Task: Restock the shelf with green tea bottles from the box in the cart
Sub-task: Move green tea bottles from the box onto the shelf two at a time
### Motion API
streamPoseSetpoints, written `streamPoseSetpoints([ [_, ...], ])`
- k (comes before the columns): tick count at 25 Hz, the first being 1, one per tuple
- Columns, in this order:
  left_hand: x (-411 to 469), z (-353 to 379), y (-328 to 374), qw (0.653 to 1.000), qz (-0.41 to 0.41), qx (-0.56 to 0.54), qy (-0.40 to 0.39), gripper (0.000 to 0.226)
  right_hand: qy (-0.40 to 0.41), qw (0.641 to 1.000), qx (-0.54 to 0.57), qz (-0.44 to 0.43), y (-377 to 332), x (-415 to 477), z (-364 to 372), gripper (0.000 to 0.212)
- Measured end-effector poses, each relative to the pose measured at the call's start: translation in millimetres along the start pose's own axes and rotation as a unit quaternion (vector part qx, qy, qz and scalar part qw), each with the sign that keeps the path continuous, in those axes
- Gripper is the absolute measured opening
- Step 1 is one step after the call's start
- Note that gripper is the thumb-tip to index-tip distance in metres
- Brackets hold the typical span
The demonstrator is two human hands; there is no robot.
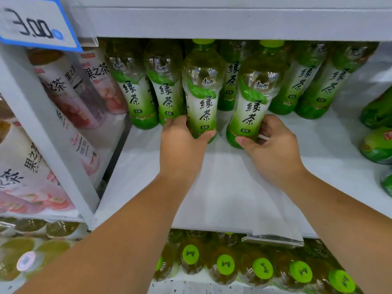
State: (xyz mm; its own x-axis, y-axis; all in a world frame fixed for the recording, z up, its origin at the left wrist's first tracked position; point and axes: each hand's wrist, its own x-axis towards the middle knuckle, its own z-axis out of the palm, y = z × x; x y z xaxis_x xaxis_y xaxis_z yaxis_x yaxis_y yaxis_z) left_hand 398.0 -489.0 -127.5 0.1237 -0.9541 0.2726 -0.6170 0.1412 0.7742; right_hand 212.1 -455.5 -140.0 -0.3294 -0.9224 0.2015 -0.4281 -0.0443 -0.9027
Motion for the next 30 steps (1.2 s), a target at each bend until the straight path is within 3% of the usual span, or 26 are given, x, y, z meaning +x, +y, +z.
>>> streamPoseSetpoints([
  [5, -4, 8, -2, 0.994, -0.052, -0.097, 0.004, 0.046, 0.016, 0.999, 0.037, 0.0, 3, 7, 9, 0.047],
  [9, -11, 7, -12, 0.998, -0.039, -0.048, 0.012, 0.022, 0.002, 0.998, 0.055, 0.01, 4, 17, 17, 0.044],
  [17, 0, 11, -9, 0.995, -0.084, -0.052, 0.027, 0.024, 0.01, 0.991, 0.13, 0.019, 5, 25, 31, 0.047],
  [22, 6, 12, -11, 0.992, -0.103, -0.067, 0.034, 0.037, 0.009, 0.985, 0.175, 0.007, 10, 24, 36, 0.041],
  [30, 5, 20, -16, 0.995, -0.084, -0.042, 0.027, 0.02, 0.008, 0.993, 0.119, 0.008, 10, 23, 39, 0.045],
])
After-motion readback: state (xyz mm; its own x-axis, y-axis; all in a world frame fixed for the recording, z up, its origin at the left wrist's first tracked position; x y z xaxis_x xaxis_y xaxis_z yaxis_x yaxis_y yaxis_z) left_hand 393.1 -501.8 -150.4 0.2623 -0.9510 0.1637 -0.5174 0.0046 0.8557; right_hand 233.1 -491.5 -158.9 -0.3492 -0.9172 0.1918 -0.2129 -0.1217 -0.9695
